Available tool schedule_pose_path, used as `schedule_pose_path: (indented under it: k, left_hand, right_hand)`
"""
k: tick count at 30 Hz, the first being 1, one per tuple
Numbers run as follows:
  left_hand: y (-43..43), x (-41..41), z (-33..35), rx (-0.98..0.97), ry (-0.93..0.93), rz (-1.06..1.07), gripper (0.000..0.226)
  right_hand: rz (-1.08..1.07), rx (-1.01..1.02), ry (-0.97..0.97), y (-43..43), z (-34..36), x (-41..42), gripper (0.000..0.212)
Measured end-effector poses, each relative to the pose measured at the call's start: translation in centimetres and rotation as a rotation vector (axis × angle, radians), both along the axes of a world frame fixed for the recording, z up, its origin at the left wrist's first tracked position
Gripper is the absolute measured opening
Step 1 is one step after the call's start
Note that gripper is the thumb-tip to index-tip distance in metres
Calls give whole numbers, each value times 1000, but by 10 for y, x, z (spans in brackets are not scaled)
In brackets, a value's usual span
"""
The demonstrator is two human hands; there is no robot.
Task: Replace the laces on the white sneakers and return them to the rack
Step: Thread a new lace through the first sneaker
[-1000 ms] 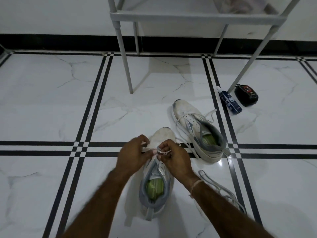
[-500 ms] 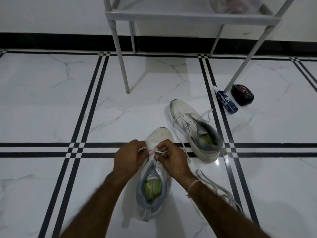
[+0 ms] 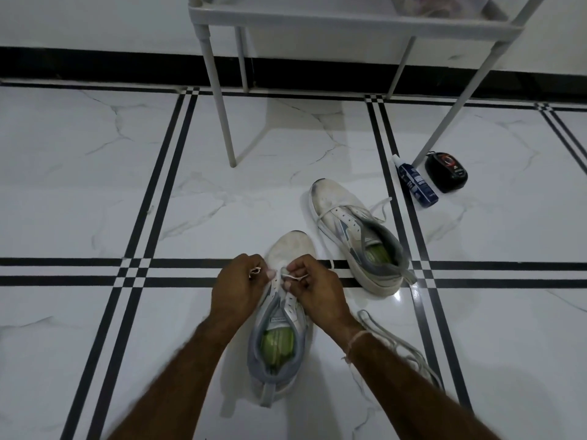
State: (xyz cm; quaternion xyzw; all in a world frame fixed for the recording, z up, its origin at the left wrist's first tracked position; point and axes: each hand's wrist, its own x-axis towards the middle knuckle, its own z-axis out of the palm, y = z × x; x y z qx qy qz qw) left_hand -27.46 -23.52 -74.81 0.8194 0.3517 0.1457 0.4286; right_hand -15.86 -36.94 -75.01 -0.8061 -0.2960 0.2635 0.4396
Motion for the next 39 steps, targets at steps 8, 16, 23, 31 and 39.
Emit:
schedule_pose_path:
  k: [8, 16, 23, 31, 39]
  left_hand:
    - [12, -1, 26, -702, -208, 443, 17]
    - [-10, 4, 6, -660, -157, 358, 25]
    - [-8, 1, 5, -920, -280, 448, 24]
    - [-9, 1, 11, -475, -112, 229, 12]
    - [-10, 5, 5, -249, -45, 186, 13]
  right_hand:
    - [-25, 13, 44, -1, 1, -1, 23]
    - [-37, 42, 71, -3, 3, 0, 19]
    - [-108, 100, 121, -1, -3, -1, 8]
    - [-155, 109, 169, 1, -4, -2, 14]
    - [-93, 16, -86, -2, -2, 2, 12]
